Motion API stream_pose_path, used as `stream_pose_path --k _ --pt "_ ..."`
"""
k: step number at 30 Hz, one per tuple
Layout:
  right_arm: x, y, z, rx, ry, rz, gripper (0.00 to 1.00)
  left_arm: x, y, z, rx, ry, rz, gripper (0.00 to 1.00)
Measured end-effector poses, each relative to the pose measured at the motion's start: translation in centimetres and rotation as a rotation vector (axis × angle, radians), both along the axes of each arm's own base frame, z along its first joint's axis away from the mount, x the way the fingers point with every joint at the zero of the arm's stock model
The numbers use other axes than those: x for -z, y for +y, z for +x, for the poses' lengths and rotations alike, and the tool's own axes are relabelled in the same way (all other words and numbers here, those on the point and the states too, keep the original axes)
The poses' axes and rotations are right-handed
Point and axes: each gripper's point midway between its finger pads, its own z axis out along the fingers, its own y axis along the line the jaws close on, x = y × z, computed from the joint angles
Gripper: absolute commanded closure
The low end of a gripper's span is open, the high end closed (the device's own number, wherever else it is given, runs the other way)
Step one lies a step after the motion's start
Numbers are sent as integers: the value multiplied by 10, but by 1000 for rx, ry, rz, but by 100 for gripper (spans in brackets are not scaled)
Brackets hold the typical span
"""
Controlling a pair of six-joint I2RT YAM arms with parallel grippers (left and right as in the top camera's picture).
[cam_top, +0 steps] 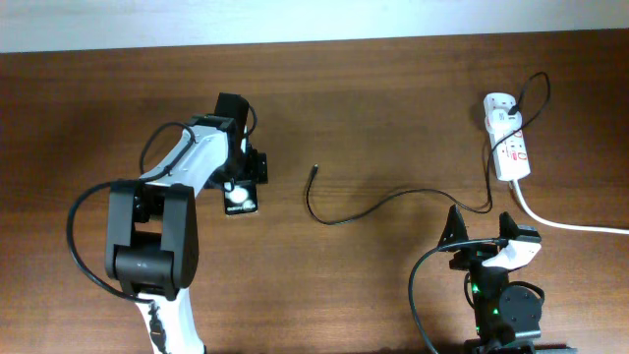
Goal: Plug charger to phone and switch on socket
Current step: 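Close the left gripper on the phone's sides, then lift the phone with the left gripper and tilt it upright toward center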
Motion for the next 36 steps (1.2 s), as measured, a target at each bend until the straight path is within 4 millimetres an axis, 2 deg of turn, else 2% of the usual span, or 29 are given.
stream_pose_path --k 6,7,13,25,36 --pt "0 0 0 0 0 0 1 1 0 0 1 2 0 16" --pt "0 0 0 0 0 0 1 1 0 0 0 2 0 22" --pt "0 0 0 0 0 0 1 1 -1 0 -3 4 -1 29" --pt "0 0 0 0 0 0 1 -4 1 -7 -3 77 14 28" --pt "0 0 0 0 0 0 1 -13 0 -3 -3 73 13 27"
